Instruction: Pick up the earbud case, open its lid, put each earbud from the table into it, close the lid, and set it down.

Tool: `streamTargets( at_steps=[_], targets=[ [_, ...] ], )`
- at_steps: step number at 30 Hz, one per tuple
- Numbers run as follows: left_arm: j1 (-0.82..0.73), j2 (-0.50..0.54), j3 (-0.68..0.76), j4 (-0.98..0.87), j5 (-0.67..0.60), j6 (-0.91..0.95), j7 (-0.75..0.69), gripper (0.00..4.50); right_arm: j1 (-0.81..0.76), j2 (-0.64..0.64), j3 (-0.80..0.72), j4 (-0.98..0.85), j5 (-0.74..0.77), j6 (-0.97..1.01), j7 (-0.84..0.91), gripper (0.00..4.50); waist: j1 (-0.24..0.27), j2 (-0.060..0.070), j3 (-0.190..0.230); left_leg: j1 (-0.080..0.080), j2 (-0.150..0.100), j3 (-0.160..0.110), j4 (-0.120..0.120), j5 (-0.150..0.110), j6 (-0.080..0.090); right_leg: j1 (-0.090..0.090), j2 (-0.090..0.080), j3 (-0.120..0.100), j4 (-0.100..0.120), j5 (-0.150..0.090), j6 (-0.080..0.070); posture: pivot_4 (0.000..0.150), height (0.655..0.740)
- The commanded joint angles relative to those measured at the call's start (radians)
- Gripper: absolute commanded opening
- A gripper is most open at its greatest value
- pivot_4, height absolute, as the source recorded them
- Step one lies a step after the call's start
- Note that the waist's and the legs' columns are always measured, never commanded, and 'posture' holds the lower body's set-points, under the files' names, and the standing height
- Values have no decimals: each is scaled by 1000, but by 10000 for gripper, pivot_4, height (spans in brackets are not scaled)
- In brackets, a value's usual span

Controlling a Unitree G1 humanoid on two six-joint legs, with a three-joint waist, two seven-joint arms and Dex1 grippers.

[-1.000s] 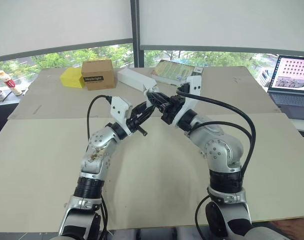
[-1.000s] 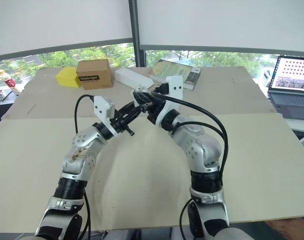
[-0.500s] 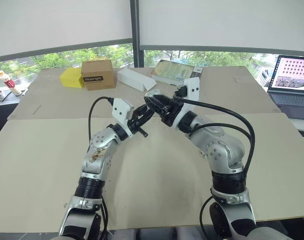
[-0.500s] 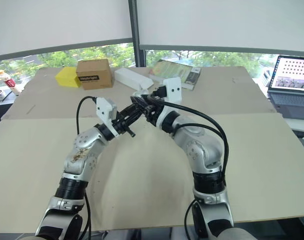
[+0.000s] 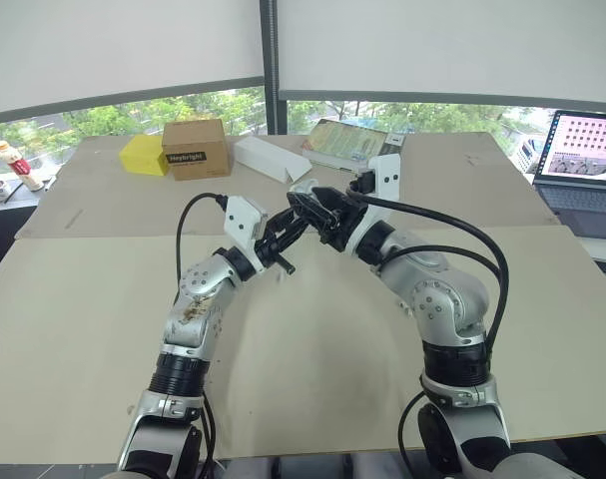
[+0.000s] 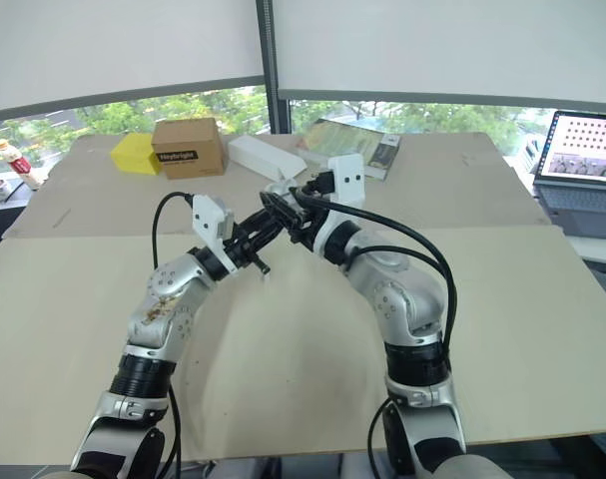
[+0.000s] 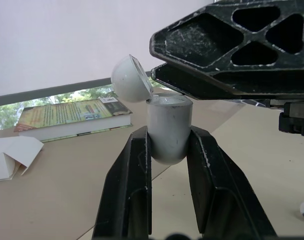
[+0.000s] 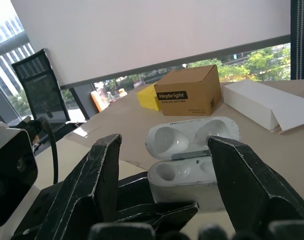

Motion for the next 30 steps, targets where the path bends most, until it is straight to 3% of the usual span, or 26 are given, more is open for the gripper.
streamTargets(
  at_steps=[1,9,15,19,23,24,27,30],
  targets=[
    [-14,0,8,-39,-12,-34,-5,5017,-15,9,-26,-15,19,-28,-7,30387,0,0,0,0,0,0,0,0,0,0,0,0,0,0,0,1500,7400],
    [-22,14,38,-24,-36,-3,1,5017,-68,23,-110,-22,85,-66,-11,30387,0,0,0,0,0,0,0,0,0,0,0,0,0,0,0,1500,7400],
    [-33,87,144,-31,-82,44,31,5017,-118,-65,-166,-24,142,-34,16,30387,-1,0,0,0,0,0,0,0,0,0,0,0,0,0,0,1500,7400],
    [-18,174,207,-27,-84,55,33,5017,-67,-192,-102,-1,93,2,72,30387,-3,0,0,0,0,0,-1,0,1,0,0,0,0,0,0,1500,7400],
    [20,213,233,-43,-80,61,36,5017,7,-225,-16,2,42,2,83,30387,-3,0,0,2,0,1,-2,-1,1,1,0,0,-1,0,0,1500,7400],
    [32,219,236,-52,-77,62,39,5017,34,-225,23,-2,14,-13,85,35590,-3,0,0,2,0,1,-3,-1,1,1,0,0,-1,0,0,1500,7400],
    [61,223,242,-78,-73,67,58,5017,103,-210,149,-6,-78,-69,85,44840,-3,0,0,2,1,1,-3,0,1,1,0,1,-1,0,0,1500,7400],
    [80,221,241,-100,-73,72,71,5017,146,-173,212,22,-152,-110,56,44840,-3,0,0,1,1,1,-3,0,0,0,0,1,-1,0,0,1500,7400]
  ],
)
